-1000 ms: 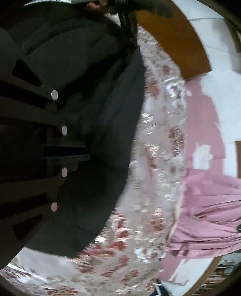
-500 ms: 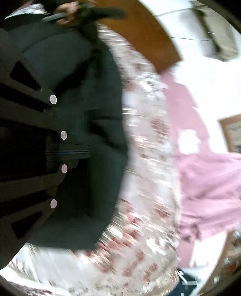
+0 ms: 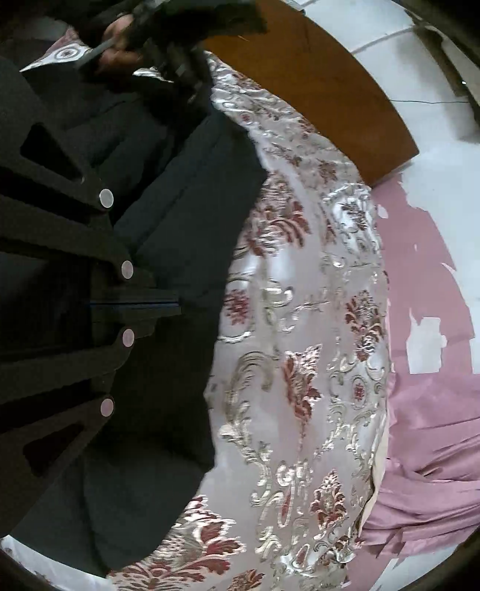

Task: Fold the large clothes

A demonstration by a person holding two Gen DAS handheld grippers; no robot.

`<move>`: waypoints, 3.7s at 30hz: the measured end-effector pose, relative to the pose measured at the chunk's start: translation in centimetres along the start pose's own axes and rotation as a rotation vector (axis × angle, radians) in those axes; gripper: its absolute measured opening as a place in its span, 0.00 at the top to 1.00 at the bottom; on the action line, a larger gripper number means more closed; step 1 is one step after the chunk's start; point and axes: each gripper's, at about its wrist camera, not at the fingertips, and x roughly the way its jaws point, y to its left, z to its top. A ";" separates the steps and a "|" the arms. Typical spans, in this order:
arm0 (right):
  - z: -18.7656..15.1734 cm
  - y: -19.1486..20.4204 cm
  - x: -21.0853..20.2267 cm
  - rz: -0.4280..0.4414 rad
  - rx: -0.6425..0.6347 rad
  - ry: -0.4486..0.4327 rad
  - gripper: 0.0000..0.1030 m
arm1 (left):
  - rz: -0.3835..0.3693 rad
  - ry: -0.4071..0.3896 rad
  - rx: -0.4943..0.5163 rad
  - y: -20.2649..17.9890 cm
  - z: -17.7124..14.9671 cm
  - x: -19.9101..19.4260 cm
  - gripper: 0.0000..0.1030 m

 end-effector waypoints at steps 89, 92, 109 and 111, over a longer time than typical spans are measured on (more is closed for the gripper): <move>-5.4 1.6 -10.2 -0.196 0.042 -0.206 0.17 | 0.151 -0.004 -0.004 -7.8 0.8 -4.5 0.12; -5.7 2.8 -13.5 -0.213 0.032 -0.261 0.11 | 0.167 -0.037 -0.003 -8.9 0.6 -7.4 0.09; -11.8 9.2 -27.9 -0.237 0.030 -0.438 0.02 | 0.209 -0.189 0.006 -15.8 -4.7 -23.2 0.00; -13.0 9.9 -29.2 -0.235 0.033 -0.447 0.02 | 0.222 -0.195 0.013 -16.4 -5.4 -24.7 0.00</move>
